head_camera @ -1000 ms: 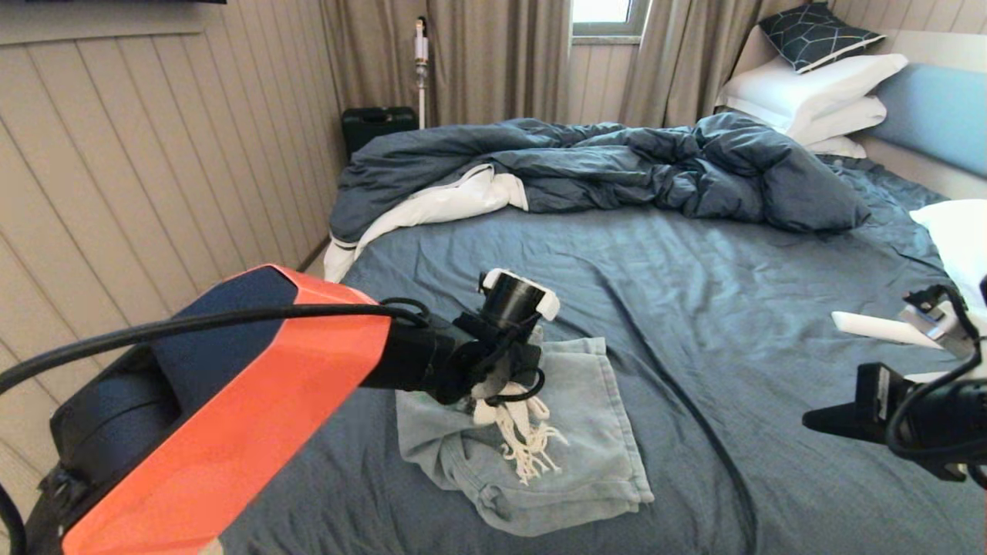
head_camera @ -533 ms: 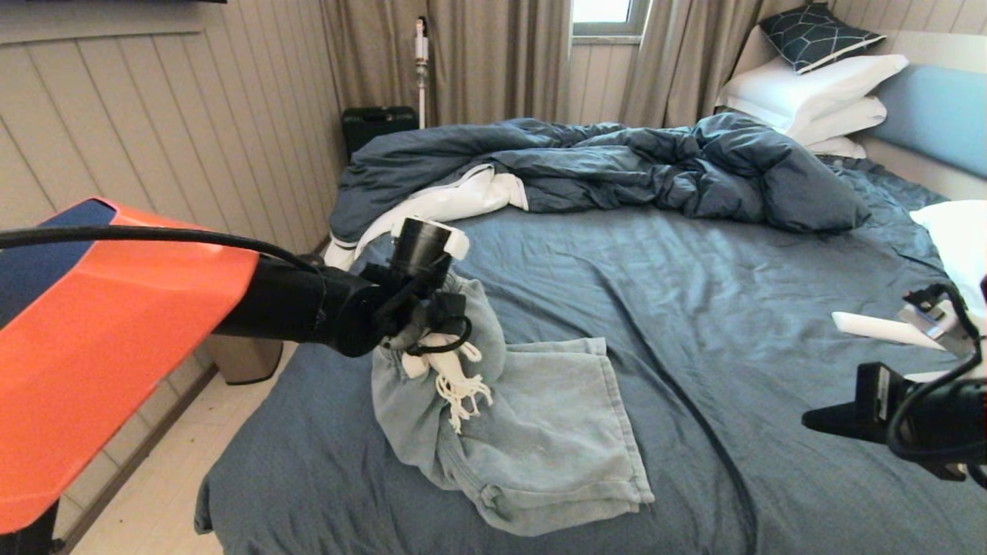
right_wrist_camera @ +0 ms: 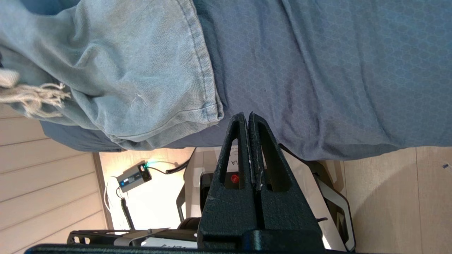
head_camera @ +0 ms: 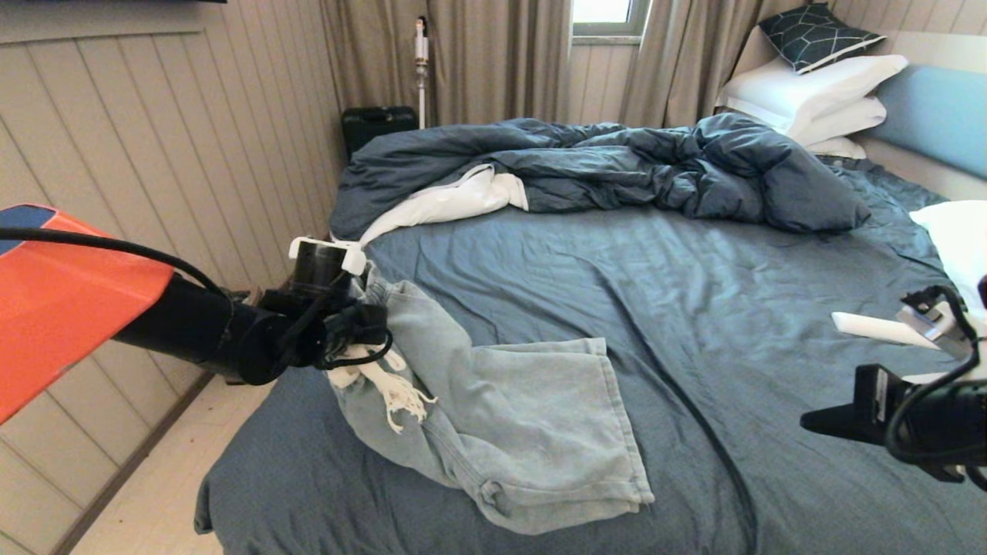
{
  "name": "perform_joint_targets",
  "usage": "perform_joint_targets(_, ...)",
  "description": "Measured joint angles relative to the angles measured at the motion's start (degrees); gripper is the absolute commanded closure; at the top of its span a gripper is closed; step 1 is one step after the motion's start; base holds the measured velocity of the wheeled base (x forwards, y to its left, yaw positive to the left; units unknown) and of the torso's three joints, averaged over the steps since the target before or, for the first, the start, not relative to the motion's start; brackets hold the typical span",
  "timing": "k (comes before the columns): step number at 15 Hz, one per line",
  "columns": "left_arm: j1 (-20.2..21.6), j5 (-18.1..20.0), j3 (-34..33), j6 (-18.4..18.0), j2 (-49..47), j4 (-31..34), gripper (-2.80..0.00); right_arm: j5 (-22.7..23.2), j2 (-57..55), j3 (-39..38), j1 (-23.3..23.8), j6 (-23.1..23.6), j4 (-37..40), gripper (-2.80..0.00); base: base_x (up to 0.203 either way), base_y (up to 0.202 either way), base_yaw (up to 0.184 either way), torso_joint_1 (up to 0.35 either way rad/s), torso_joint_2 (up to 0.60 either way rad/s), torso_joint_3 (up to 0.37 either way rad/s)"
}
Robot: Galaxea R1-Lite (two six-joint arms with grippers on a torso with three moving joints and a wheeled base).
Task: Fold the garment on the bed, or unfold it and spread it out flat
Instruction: Unford the blue shorts
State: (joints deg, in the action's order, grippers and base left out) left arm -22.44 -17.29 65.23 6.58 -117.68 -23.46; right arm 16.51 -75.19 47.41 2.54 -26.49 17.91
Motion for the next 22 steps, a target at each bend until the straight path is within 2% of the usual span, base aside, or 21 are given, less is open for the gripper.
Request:
perform_joint_targets(4,6.0,5.4,-6.3,-0.7,1.4,-4.5,0.00,0.0,-0.3,0.3,-1.6,-0.2,0.0,0.00,0.000,0.000,0.000,0.000,0.00,0.000)
perform_joint_targets(11,6.7,6.1,-18.3,-0.9,0.0,-17.2,0.00,-0.2,-0.5,0.3,-1.9,-0.3,0.0,0.00,0.000,0.000,0.000,0.000,0.00,0.000)
perform_joint_targets(12,6.7,6.1,-19.1,-0.8,-0.2,-17.6,-2.80,-0.2,-0.5,0.2,-1.9,-0.3,0.0,0.00,0.000,0.000,0.000,0.000,0.00,0.000)
perform_joint_targets(17,7.1,6.1,-20.7,-0.7,0.2,-17.6,-2.80,-0.2,-0.4,0.0,-1.9,-0.4,0.0,0.00,0.000,0.000,0.000,0.000,0.00,0.000)
perform_joint_targets(22,12.2,6.2,-20.3,-1.7,3.4,-18.5,-2.80,-0.2,0.0,0.3,-2.0,-0.4,0.0,0.00,0.000,0.000,0.000,0.000,0.00,0.000)
